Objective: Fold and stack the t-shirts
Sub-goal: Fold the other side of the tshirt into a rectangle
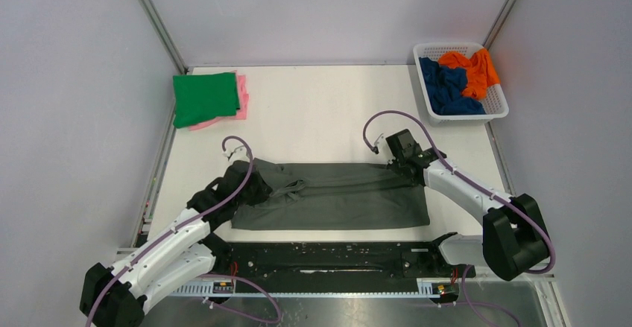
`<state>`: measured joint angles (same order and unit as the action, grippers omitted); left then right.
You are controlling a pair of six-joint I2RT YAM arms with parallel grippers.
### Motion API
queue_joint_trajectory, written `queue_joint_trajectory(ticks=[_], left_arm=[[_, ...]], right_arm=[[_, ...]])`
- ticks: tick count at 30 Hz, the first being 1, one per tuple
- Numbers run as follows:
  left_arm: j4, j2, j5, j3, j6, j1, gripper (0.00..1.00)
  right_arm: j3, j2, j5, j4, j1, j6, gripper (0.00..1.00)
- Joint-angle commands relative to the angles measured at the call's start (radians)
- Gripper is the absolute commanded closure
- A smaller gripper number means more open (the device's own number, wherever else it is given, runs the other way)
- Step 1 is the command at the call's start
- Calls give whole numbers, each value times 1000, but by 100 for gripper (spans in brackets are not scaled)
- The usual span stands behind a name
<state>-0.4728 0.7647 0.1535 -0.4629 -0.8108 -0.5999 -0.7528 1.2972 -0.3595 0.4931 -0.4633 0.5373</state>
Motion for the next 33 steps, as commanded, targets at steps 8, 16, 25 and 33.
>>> queue_joint_trajectory(ticks=[8, 16, 25, 33], left_arm=[[-164, -111, 31, 58, -143, -112, 70], [-299, -214, -8, -101, -91, -130, 21], [-223, -179, -45, -146, -72, -132, 1], [50, 148, -53, -101, -126, -71, 1]], right_arm=[[60, -78, -133, 52, -57, -224, 4], [38, -316, -29, 124, -122, -265, 0], [185, -736, -166, -189, -122, -646, 0], [201, -648, 4, -198, -122, -915, 1]])
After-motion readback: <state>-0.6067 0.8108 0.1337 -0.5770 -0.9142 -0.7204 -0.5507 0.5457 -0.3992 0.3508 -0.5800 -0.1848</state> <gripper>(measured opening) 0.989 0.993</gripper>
